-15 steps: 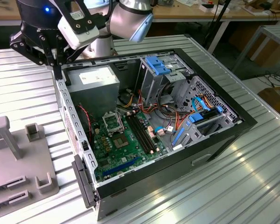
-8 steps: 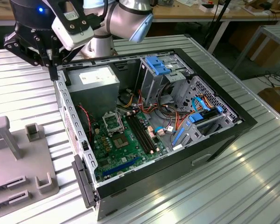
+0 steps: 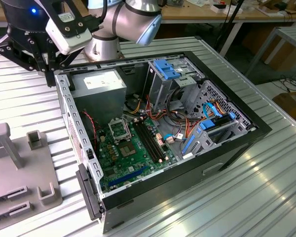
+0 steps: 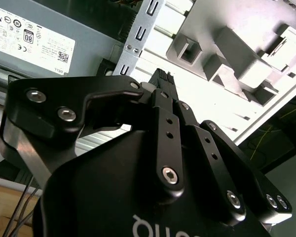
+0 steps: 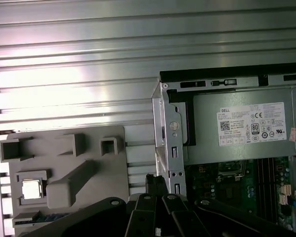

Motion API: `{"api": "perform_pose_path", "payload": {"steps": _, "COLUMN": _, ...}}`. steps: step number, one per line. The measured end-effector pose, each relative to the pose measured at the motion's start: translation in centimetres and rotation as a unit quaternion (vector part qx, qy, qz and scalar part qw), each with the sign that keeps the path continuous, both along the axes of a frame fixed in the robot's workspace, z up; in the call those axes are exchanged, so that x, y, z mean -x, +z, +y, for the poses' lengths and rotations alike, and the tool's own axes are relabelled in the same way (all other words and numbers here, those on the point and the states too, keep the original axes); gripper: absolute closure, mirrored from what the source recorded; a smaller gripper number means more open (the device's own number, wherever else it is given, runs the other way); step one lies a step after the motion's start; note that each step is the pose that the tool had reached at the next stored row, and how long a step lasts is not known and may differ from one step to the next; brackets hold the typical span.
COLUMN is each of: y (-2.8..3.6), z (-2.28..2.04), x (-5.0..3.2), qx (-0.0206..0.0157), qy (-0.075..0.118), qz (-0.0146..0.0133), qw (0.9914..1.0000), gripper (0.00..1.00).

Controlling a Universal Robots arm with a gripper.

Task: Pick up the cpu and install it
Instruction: 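Reach for the cpu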

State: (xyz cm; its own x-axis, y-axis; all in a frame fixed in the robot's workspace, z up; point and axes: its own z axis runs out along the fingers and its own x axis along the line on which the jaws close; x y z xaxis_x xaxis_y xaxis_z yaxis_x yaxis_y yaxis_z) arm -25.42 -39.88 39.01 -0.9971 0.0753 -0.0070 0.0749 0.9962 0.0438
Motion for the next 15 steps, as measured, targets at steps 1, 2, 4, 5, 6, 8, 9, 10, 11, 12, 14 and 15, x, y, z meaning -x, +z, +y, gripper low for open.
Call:
{"api": "perform_pose_path", "payload": {"steps": 1, "y": -0.01, "z": 0.00, "x": 0.12, "qx": 0.0000, "qy": 0.000, "qz": 0.0001, "qw": 1.00000, "gripper": 0.89}}
{"api": "perform_pose_path", "payload": {"steps": 2, "y": -0.01, "z": 0.00, "x": 0.24, "qx": 0.0000, "qy": 0.000, "qz": 0.0002, "qw": 1.00000, "gripper": 0.89}}
{"api": "perform_pose_path", "payload": {"steps": 4, "y": -0.02, "z": 0.00, "x": 0.52, "qx": 0.0000, "qy": 0.000, "qz": 0.0004, "qw": 1.00000, "gripper": 0.89}}
{"api": "perform_pose_path", "payload": {"steps": 5, "y": -0.02, "z": 0.00, "x": 0.62, "qx": 0.0000, "qy": 0.000, "qz": 0.0005, "qw": 1.00000, "gripper": 0.89}}
{"api": "perform_pose_path", "payload": {"steps": 6, "y": -0.03, "z": 0.00, "x": 0.75, "qx": 0.0000, "qy": 0.000, "qz": 0.0006, "qw": 1.00000, "gripper": 0.89}}
{"api": "perform_pose_path", "payload": {"steps": 8, "y": -0.04, "z": 0.00, "x": 1.00, "qx": 0.0000, "qy": 0.000, "qz": 0.0008, "qw": 1.00000, "gripper": 0.89}}
{"api": "perform_pose_path", "payload": {"steps": 9, "y": -0.05, "z": 0.00, "x": 1.14, "qx": 0.0000, "qy": 0.000, "qz": 0.0010, "qw": 1.00000, "gripper": 0.89}}
{"api": "perform_pose_path", "payload": {"steps": 10, "y": -0.05, "z": 0.00, "x": 1.25, "qx": 0.0000, "qy": 0.000, "qz": 0.0011, "qw": 1.00000, "gripper": 0.89}}
{"api": "perform_pose_path", "payload": {"steps": 11, "y": -0.06, "z": 0.00, "x": 1.37, "qx": 0.0000, "qy": 0.000, "qz": 0.0012, "qw": 1.00000, "gripper": 0.89}}
{"api": "perform_pose_path", "payload": {"steps": 12, "y": -0.06, "z": 0.00, "x": 1.47, "qx": 0.0000, "qy": 0.000, "qz": 0.0013, "qw": 1.00000, "gripper": 0.89}}
{"api": "perform_pose_path", "payload": {"steps": 14, "y": -0.07, "z": 0.00, "x": 1.70, "qx": 0.0000, "qy": 0.000, "qz": 0.0014, "qw": 1.00000, "gripper": 0.89}}
{"api": "perform_pose_path", "payload": {"steps": 15, "y": -0.07, "z": 0.00, "x": 1.82, "qx": 0.0000, "qy": 0.000, "qz": 0.0016, "qw": 1.00000, "gripper": 0.89}}
